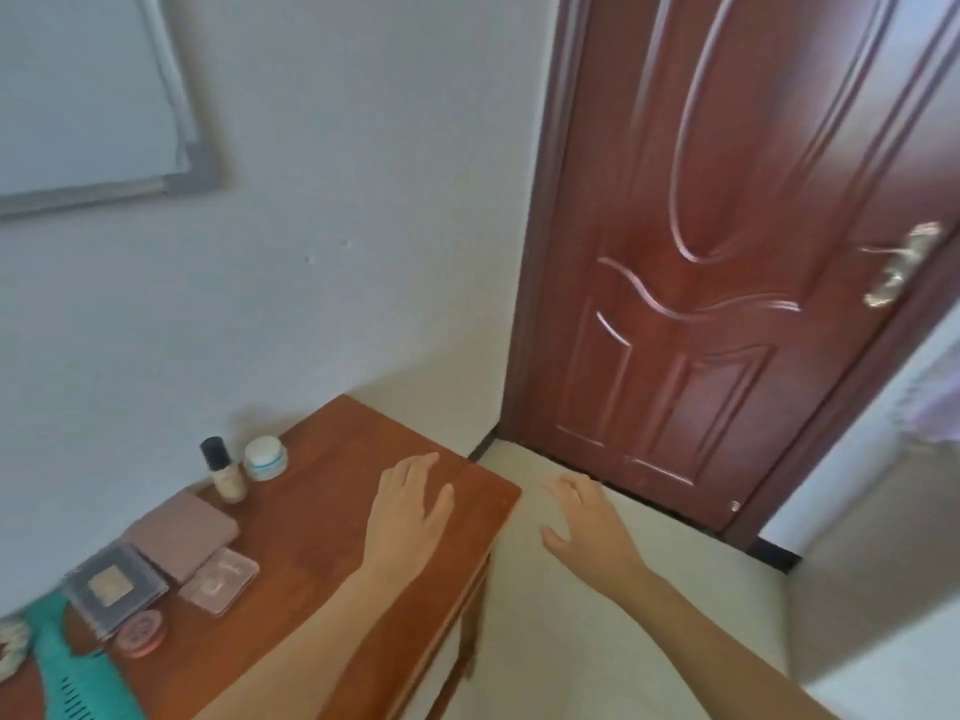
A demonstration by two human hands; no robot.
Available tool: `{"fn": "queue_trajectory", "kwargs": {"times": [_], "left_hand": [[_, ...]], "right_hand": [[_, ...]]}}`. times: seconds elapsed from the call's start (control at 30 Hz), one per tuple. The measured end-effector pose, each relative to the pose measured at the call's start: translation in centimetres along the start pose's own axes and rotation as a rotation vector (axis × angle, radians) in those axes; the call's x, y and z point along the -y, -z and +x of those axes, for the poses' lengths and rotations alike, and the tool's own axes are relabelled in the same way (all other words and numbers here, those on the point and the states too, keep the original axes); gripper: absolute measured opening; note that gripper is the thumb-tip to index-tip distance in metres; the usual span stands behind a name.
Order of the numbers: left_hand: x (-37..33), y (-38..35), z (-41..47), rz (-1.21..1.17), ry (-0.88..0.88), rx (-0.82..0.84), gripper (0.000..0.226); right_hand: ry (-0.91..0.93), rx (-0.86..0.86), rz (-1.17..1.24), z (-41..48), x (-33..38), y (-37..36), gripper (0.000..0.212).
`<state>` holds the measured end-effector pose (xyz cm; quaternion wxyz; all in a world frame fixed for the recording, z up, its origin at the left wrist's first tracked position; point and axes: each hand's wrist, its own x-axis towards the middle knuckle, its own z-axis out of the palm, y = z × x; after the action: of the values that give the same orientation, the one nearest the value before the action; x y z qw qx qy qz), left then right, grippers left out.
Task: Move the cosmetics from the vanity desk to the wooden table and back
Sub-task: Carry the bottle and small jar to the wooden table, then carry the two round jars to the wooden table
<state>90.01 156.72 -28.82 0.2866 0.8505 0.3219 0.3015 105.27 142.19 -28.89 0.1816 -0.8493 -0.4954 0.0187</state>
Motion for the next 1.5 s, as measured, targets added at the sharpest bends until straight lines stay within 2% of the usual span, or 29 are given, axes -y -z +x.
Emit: {"fn": "queue_trajectory", "kwargs": {"times": [0.1,0.23,0.4,0.57,0.63,0.83,1.1,1.27,1.37,1.5], "left_hand": [[-4.9,-3.9,-0.5,-0.035,-0.102,0.132,0.042],[-12.2,-9.4,-3.1,-0.050,-0.261,0.368,0.079],[-22.2,-16.0,-8.8,-0.173,-0.447,0.490,0.080],[-32.8,-21.1,-17.2,-0.256,-0.594,0.561,0.079],[-36.5,-22.8,-19.8,-0.287,-0.626,0.605,0.079],[-44.6,-26.9,-25.5,-0.404,-0.683,0.656,0.072],[-52.0,-33.5,-28.1,-0.478,-0.734,0.664,0.072],[-55.3,-40.5,-26.0,-0.468,-0.722,0.630,0.034],[-57.8,-45.1,-24.1,-0.451,-0.698,0.621,0.034],[-61.3,-50.9,-21.9,-0.461,-0.644,0.631,0.032]], "right_hand": [[-0.099,-0.106,-0.038,-4.5,-3.7,3.3,0.055],[-0.274,-0.210,-0.112,-12.6,-9.2,6.6,0.047],[-0.505,-0.288,-0.216,-25.9,-15.7,11.6,0.042],[-0.626,-0.313,-0.370,-39.4,-21.4,16.6,0.052],[-0.655,-0.322,-0.439,-43.9,-23.4,18.9,0.048],[-0.828,-0.367,-0.471,-53.9,-27.7,22.5,0.054],[-0.952,-0.514,-0.345,-59.6,-34.1,24.4,0.037],[-0.937,-0.510,-0.385,-59.2,-40.5,27.1,0.038],[-0.959,-0.509,-0.399,-59.0,-45.5,28.5,0.045],[-0.968,-0.471,-0.341,-58.5,-51.5,30.9,0.038]]}}
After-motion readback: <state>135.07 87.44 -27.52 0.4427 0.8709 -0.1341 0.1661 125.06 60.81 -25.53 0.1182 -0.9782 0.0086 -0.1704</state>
